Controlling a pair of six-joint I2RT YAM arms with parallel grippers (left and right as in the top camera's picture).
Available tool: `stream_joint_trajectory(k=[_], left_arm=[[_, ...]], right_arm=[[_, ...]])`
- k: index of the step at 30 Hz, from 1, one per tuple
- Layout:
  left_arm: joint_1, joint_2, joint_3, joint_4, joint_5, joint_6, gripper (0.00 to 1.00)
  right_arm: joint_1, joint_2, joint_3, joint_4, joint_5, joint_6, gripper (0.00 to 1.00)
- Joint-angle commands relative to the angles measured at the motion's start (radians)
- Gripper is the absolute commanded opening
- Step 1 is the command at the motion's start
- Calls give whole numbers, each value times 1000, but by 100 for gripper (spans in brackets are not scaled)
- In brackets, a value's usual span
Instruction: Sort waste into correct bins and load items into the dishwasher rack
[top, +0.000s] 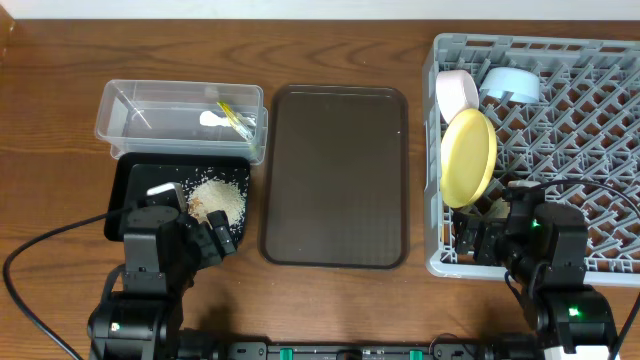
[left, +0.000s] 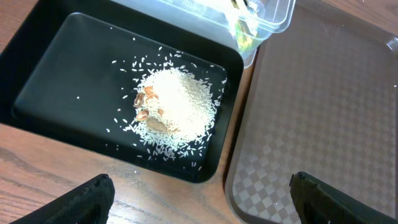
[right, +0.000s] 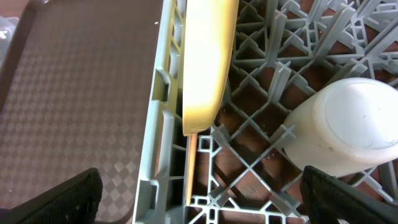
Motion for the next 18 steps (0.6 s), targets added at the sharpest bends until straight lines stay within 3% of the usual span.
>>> stream_joint_trajectory(k=[1, 18], left_arm=[[2, 3, -6, -2, -1, -13, 94], [2, 3, -6, -2, -1, -13, 95]], right_arm=[[5, 3, -4, 1, 3, 6, 99], [7, -6, -4, -82, 4, 6, 99]])
